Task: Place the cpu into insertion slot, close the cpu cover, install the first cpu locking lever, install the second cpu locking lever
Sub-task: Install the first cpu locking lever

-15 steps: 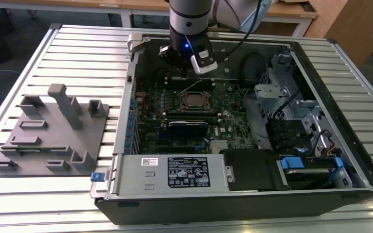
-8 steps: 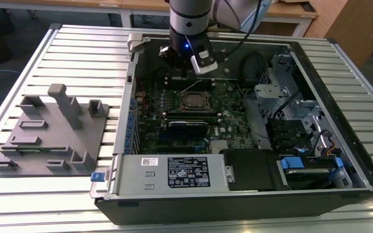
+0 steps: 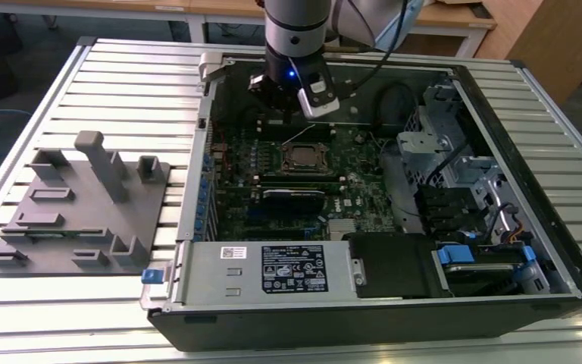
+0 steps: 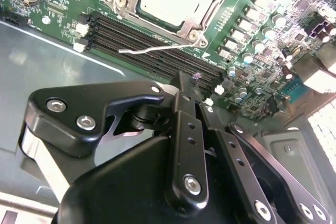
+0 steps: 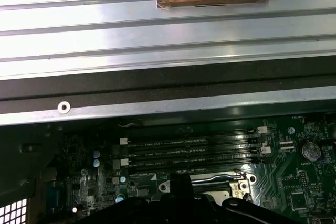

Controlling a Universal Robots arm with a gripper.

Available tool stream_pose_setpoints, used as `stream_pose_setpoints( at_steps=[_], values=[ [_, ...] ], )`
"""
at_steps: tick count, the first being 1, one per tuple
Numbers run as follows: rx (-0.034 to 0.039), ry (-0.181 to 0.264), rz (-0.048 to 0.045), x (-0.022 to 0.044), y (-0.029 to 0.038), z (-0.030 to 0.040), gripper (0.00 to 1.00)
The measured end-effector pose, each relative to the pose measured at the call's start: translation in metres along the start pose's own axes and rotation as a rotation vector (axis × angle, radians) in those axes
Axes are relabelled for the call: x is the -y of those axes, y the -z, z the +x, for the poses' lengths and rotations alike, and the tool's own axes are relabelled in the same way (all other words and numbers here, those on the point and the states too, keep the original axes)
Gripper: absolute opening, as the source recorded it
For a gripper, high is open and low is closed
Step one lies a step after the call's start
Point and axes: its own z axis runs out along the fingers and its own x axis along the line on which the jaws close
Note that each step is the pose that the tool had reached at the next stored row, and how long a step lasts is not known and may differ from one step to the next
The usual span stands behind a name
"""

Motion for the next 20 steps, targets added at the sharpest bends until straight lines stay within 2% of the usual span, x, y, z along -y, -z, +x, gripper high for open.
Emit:
stream_pose_setpoints(
  at_steps=[9,16,20],
  values=[
    [0.0024,-0.005,0.0001,0.0013,-0.0066,-0.0029,0.1],
    [0.0222,-0.006,0.0,0.0023,-0.0109,-0.0029,0.1],
    [0.026,-0.013,0.0023,0.0024,-0.0114,-0.003,0.1]
  ],
)
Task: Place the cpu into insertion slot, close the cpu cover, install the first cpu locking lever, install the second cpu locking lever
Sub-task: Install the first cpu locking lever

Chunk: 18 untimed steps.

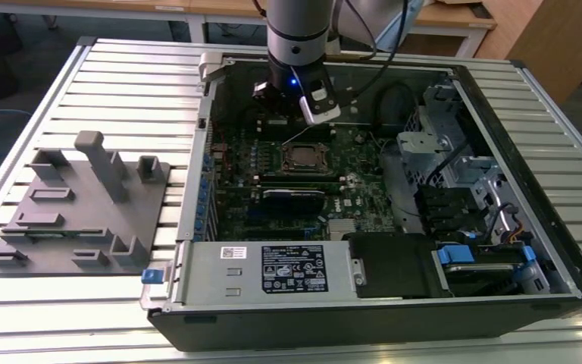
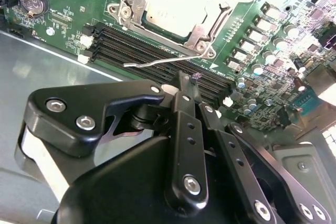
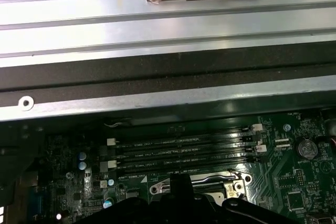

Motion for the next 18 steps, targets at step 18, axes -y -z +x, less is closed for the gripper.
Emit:
stream_pose_setpoints(
  at_steps=[18],
  values=[
    [0.0149,-0.025,-0.0012,0.0008,-0.0053,-0.0014,0.1]
  ],
)
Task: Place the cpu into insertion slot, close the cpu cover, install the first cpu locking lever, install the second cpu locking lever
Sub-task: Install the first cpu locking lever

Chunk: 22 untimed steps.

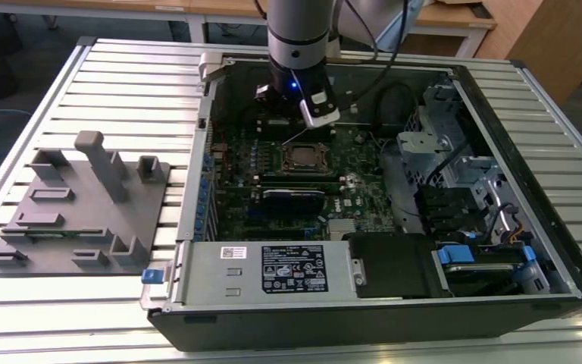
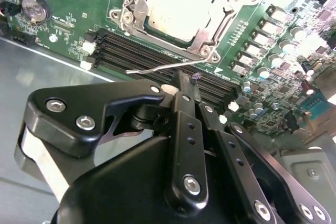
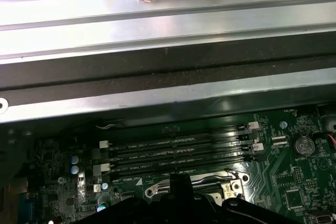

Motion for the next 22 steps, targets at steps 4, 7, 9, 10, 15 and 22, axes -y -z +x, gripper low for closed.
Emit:
stream_pose_setpoints(
  at_steps=[4,7,9,10,15,22],
  values=[
    [0.0009,-0.004,0.0001,-0.0008,-0.0006,-0.004,0.1],
    [0.0025,-0.01,0.0002,-0.001,-0.0016,-0.0063,0.1],
    [0.0045,-0.019,0.0007,-0.0009,-0.0029,-0.0072,0.1],
    [0.0057,-0.024,0.0009,-0.0008,-0.0036,-0.0074,0.1],
    [0.0112,-0.047,0.0018,-0.0002,-0.0067,-0.0086,0.1],
    [0.0164,-0.07,0.0026,-0.001,-0.009,-0.0112,0.1]
  ],
)
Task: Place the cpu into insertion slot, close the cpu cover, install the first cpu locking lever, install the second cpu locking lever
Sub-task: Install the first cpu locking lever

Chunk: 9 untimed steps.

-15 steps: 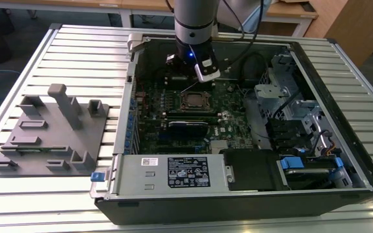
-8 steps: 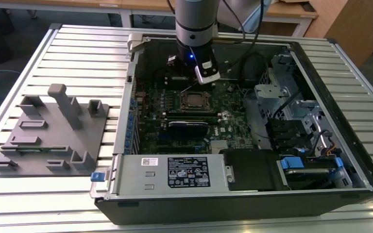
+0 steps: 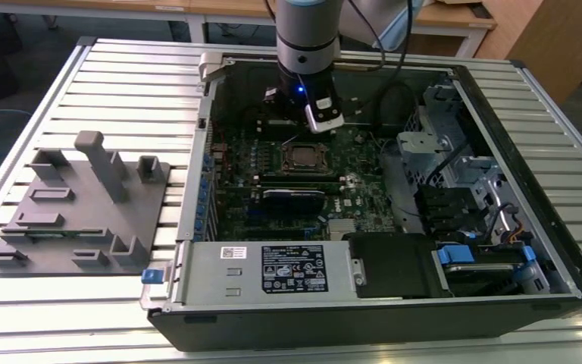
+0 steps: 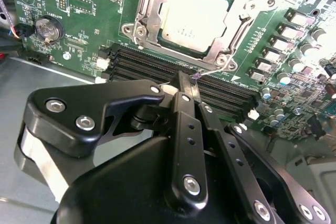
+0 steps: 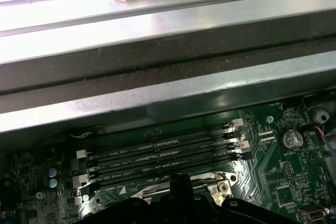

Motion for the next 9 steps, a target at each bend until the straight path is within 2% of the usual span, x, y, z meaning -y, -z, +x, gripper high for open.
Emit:
stream_pose_setpoints(
  at_steps=[4,6,9],
  values=[
    [-0.0001,0.0,-0.0007,0.0,-0.0001,0.0,0.1],
    [-0.0001,0.0,-0.0067,0.0003,-0.0009,0.0,0.1],
    [0.0063,0.001,-0.0149,0.0011,-0.0024,-0.0001,0.1]
  ],
)
